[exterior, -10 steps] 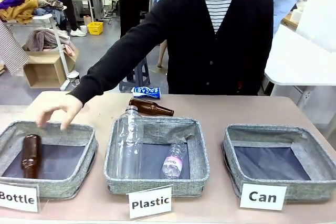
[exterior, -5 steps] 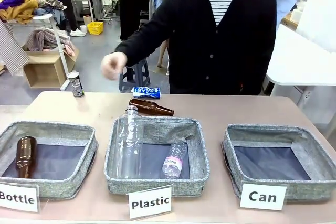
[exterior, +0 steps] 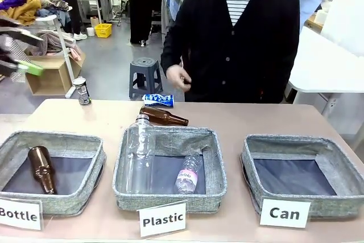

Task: Sort the can waste into the basket.
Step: Pick up the can waste from the table and place it in the right Fabric basket.

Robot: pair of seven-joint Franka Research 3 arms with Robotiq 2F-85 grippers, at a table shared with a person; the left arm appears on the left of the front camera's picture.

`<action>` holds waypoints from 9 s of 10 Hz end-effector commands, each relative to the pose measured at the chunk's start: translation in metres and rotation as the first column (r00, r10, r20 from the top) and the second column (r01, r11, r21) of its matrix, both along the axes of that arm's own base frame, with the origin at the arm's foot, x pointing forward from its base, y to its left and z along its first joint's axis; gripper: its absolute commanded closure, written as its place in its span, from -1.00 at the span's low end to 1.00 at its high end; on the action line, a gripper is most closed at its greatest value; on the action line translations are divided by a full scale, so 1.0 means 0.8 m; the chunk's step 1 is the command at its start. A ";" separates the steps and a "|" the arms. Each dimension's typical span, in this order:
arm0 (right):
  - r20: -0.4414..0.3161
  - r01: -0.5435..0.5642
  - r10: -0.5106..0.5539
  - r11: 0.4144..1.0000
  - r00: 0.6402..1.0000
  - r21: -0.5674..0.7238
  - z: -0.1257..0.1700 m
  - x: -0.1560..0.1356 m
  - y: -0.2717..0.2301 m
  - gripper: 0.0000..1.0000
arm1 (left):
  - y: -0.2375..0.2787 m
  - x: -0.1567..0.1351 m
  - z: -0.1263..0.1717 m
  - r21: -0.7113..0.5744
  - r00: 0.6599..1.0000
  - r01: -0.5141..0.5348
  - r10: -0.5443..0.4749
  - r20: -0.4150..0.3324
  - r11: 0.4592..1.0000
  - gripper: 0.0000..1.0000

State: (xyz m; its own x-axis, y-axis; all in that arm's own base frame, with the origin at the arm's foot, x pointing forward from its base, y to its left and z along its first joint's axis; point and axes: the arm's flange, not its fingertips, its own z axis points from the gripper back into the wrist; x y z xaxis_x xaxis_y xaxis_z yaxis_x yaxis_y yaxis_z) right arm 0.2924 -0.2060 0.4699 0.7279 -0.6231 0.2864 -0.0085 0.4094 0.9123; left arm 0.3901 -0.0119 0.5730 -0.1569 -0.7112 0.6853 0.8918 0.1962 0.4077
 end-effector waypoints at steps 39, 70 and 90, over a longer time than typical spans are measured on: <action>0.043 0.001 -0.002 1.000 0.999 0.005 0.000 0.004 -0.001 -1.00 | 0.119 0.094 0.029 -0.228 0.963 -0.099 0.035 -0.266 0.969 -1.00; 0.043 0.001 -0.002 1.000 0.999 0.005 0.000 0.004 -0.001 -1.00 | -0.190 0.276 0.045 0.561 0.910 -0.296 0.408 -0.081 0.773 -1.00; 0.043 0.001 -0.002 1.000 0.999 0.005 0.000 0.004 -0.001 -1.00 | -0.397 0.500 -0.309 0.650 0.922 0.171 0.112 -0.370 0.740 -1.00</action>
State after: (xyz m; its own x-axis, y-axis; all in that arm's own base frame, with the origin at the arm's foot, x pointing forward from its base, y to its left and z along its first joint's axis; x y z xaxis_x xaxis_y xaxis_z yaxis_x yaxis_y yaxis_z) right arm 0.2933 -0.2059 0.4711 0.7240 -0.6271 0.2872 -0.0123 0.4045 0.9144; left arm 0.7504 -0.3079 0.3244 -0.0187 -0.9973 0.0716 0.9941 -0.0109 0.1078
